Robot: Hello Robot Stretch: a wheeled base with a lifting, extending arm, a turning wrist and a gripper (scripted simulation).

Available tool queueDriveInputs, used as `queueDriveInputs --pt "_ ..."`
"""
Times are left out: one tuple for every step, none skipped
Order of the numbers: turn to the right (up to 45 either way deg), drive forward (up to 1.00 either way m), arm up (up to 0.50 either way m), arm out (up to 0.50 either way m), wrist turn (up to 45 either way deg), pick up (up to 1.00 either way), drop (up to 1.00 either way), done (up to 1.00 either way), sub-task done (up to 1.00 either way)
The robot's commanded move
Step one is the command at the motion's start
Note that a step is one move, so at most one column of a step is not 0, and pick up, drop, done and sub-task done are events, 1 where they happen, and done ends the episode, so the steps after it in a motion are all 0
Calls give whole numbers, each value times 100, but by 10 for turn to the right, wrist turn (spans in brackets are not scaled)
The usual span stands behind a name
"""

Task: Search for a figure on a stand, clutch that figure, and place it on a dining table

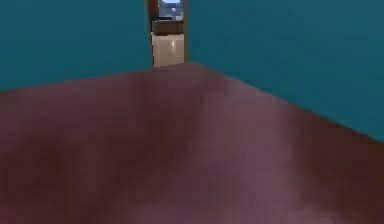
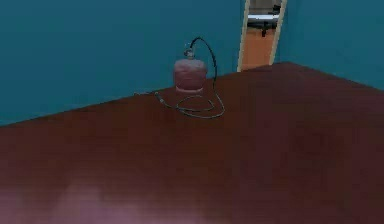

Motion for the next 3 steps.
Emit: queueDriveInputs --pt "-60 0 0 0 0 0 0 0 0" --pt "0 100 0 0 0 0 0 0 0" --pt "0 100 0 0 0 0 0 0 0"
